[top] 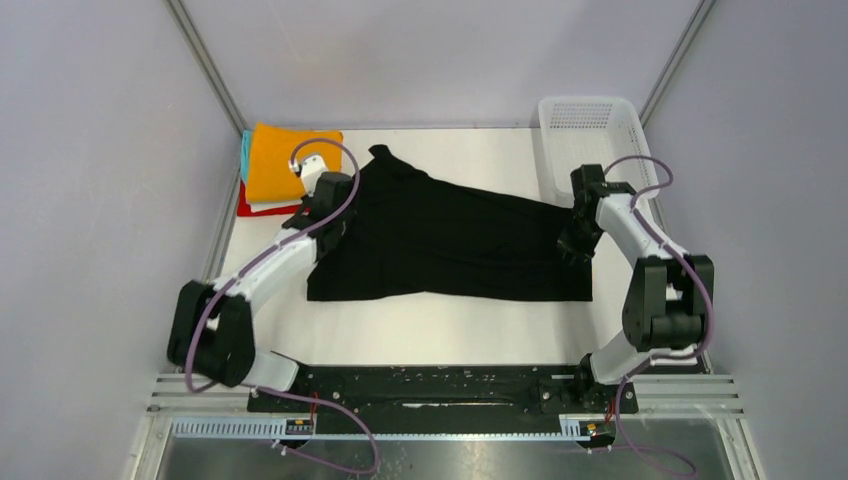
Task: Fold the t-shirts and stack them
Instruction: Fold the flattened tshirt in 1/3 of the way
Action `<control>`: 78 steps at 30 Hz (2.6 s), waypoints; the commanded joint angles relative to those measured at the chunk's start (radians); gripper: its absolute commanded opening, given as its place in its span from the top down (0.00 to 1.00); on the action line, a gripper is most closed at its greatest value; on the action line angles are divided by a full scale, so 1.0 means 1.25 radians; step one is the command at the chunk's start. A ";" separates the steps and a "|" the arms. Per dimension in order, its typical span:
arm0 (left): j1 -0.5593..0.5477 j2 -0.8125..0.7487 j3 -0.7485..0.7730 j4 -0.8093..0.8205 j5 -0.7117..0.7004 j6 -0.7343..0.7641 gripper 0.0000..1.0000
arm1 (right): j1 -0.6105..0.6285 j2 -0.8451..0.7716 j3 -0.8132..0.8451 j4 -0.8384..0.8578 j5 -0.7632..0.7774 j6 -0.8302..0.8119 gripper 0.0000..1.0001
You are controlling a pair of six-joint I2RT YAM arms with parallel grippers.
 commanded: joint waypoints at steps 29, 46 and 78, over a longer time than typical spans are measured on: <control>0.062 0.068 -0.054 -0.054 0.368 -0.095 0.01 | 0.110 0.091 0.003 0.308 0.209 -0.063 0.00; 0.061 0.130 -0.017 0.013 0.419 -0.104 0.01 | 0.195 -0.030 -0.100 0.400 0.003 -0.117 0.01; 0.031 -0.041 -0.282 -0.143 0.468 -0.161 0.01 | 0.277 -0.062 -0.360 0.353 -0.178 -0.044 0.01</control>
